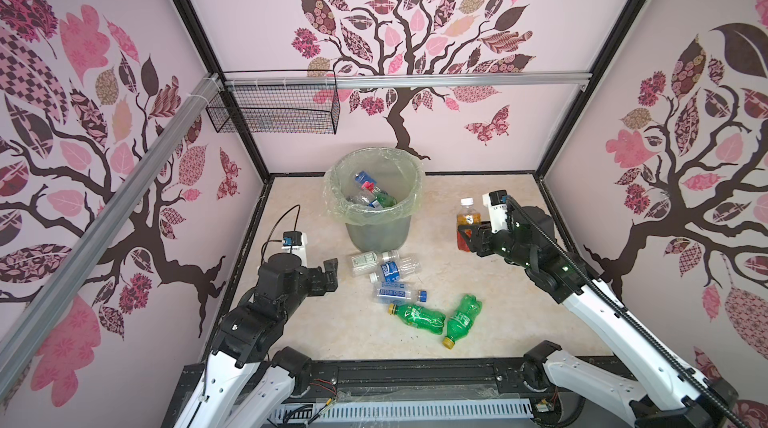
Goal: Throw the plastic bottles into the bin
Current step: 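Lift the tea bottle with the right gripper toward the bin, then open the right gripper over the bin to drop the tea bottle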
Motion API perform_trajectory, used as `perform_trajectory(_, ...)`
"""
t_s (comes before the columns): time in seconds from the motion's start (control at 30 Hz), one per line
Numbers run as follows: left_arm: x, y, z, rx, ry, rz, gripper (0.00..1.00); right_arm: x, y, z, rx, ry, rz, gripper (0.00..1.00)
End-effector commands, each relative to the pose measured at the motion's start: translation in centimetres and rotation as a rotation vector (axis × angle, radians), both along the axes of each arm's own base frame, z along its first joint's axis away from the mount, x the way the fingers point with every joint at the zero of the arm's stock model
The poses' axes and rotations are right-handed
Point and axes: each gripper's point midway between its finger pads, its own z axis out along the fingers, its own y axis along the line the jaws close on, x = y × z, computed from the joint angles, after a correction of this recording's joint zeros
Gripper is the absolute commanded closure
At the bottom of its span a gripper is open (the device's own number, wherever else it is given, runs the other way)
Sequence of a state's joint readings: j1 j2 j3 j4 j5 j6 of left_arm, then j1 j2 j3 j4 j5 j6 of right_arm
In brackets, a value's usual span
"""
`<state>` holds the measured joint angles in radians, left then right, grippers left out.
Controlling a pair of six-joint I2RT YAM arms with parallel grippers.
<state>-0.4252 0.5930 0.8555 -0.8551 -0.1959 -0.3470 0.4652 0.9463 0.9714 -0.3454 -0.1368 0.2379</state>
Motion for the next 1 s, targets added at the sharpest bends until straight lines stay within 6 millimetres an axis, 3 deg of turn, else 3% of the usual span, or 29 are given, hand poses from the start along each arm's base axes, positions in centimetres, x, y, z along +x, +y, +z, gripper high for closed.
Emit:
perform_trajectory(0.0,-0.1,0.4,-0.4,0.010,0.005,0.015,0.02,-1.2,1.2,3.7,0.065,-0.113,0.094,0.52)
perform_trajectory(0.13,-0.1,0.3,-0.1,0.000,-0.003,0.014,0.03,-1.5,2.0,5.2,0.095,-0.148,0.143,0.53)
perform_trajectory(0.27,-0.1,0.3,0.5,0.000,-0.014,0.007,0.03,0.0,3.2,7.9,0.130,-0.174,0.162,0.54)
perform_trajectory(0.37,0.0,0.3,0.9,0.013,-0.022,0.003,0.03,2.8,5.6,10.9,0.179,-0.187,0.209,0.53)
perform_trajectory(0.5,0.2,0.4,1.7,0.026,-0.038,0.006,0.03,8.4,10.3,14.1,0.214,-0.188,0.257,0.52)
perform_trajectory(0.53,0.2,0.4,2.0,0.027,-0.043,0.004,0.02,9.8,11.4,14.3,0.213,-0.171,0.256,0.46)
perform_trajectory(0.6,0.3,0.5,2.3,0.030,-0.049,0.005,0.02,12.0,13.5,13.9,0.197,-0.114,0.299,0.20)
perform_trajectory(0.67,0.2,0.6,2.5,0.034,-0.051,0.007,0.02,13.5,14.3,13.2,0.165,-0.063,0.294,0.10)
perform_trajectory(0.8,-0.3,1.0,2.7,0.047,-0.054,0.012,0.02,12.8,13.5,12.5,0.125,-0.063,0.285,0.06)
perform_trajectory(0.97,0.0,0.9,2.9,0.052,-0.062,0.010,0.02,9.2,9.8,12.3,0.111,-0.095,0.212,0.04)
